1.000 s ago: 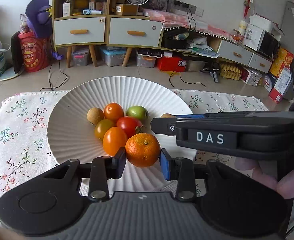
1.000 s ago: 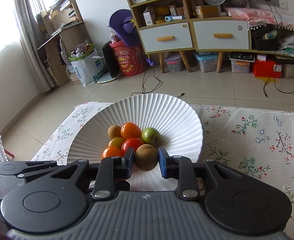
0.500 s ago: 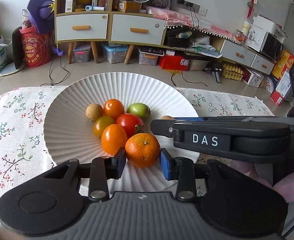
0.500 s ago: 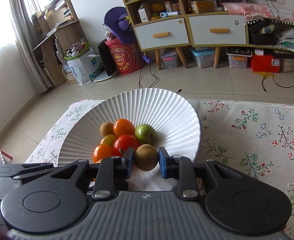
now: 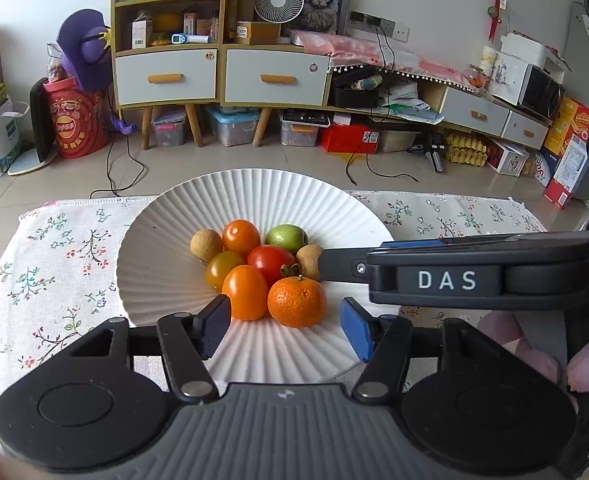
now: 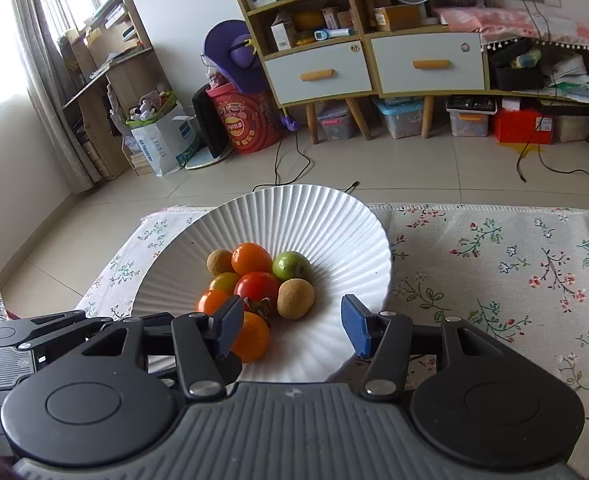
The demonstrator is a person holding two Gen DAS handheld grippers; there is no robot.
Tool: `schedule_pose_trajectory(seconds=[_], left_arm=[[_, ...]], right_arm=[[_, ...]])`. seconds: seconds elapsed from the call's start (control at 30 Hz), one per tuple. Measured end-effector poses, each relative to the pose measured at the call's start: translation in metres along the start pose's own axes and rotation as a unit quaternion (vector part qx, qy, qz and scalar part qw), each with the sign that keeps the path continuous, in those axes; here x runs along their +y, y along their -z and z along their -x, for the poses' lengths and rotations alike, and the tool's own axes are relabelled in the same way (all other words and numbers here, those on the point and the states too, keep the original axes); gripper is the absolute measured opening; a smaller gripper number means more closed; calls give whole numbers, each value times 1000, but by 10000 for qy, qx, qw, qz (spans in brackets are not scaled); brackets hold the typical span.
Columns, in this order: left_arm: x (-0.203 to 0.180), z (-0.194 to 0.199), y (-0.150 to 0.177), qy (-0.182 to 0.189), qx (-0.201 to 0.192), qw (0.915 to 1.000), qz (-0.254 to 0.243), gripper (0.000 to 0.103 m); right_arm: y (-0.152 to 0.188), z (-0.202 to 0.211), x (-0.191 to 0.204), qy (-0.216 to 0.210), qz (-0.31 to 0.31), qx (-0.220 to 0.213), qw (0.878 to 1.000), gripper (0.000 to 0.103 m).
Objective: Organize fruits
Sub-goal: 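Withdraw both tools from the bowl back over the remaining fruits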
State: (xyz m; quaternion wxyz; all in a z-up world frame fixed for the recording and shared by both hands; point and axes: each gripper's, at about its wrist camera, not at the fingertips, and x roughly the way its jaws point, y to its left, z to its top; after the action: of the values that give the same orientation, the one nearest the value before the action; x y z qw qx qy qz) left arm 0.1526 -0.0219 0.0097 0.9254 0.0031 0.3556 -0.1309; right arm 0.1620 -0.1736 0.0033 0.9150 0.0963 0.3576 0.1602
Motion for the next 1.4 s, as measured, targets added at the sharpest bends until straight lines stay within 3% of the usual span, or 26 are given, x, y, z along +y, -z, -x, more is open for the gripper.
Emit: schedule_pose_trajectory(seconds=[0.7, 0.97, 1.2, 1.4], left_arm=[[12, 58, 12, -318, 30, 9994, -164, 97], [19, 70, 26, -591, 263, 9976, -260, 98], [34, 70, 46, -766, 477, 9957, -191, 98], [45, 69, 57, -812, 702, 9942, -116, 98]], right_arm=[[14, 52, 28, 381, 396, 116, 9984, 89], [26, 66, 33, 428, 461, 120, 9979, 99], [45, 69, 35, 376, 534, 366, 9972, 102], [61, 72, 45, 385, 1008, 530, 9928, 102]])
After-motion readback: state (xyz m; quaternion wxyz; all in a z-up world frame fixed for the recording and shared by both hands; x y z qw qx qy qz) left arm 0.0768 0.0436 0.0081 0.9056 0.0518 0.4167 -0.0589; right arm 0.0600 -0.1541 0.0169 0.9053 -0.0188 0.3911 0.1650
